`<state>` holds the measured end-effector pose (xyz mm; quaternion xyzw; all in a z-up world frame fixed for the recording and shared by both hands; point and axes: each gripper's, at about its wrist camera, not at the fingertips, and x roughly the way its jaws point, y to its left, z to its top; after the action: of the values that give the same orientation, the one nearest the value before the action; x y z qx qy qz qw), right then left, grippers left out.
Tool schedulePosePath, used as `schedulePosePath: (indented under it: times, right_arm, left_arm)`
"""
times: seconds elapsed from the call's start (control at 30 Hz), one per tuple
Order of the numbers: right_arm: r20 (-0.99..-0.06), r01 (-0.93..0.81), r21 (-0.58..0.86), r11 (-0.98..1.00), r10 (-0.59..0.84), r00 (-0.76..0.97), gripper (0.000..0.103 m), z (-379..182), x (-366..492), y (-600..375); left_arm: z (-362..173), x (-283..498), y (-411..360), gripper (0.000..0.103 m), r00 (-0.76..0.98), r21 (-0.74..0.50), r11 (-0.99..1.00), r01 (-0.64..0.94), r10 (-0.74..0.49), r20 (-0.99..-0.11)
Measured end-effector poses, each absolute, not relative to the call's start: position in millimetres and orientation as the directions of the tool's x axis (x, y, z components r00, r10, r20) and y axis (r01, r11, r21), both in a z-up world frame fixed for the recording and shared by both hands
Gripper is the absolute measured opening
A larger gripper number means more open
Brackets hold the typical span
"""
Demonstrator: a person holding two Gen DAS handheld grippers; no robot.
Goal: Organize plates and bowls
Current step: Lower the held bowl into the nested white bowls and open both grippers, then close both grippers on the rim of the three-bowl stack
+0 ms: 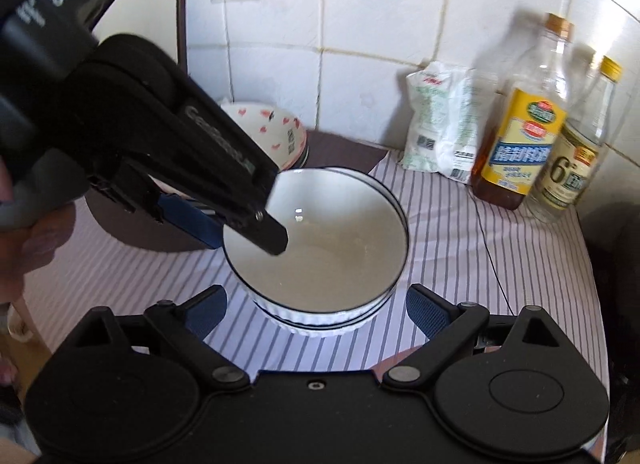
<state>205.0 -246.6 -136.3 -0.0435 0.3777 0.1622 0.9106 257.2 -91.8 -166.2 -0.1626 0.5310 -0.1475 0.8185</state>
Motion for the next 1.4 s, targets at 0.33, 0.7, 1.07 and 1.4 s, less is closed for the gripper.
schedulePosePath:
  times: [0.33,0.7,1.07,1.4]
  right_arm:
    - [-0.528,-0.263,0.071,0.962,0.26,0.808,0.099,-132,154,-256]
    - [-0.578,-0.265,0.081,0.961,0.262,0.773,0.099,-170,156,-246]
    - [-0.63,-0.26,0.077,0.962,0.249,0.735,0.099,-225,195,-233]
    - [-0.584,-0.3,0.107,0.948,0.304,0.753,0.098,-231,222,-239]
  left_arm:
    - [-162,221,-54,0.053,0.489,-0.512,0.852,0.107,-0.494,-0.719]
    - [-192,208,-32,0.054,0.538,-0.627,0.767,0.136,-0.589,-0.603]
    - [-215,234,-54,0.058,0.518,-0.595,0.786,0.168,-0.584,-0.625]
    - [-219,256,-69,0.065,0.491,-0.573,0.783,0.244,-0.609,-0.623]
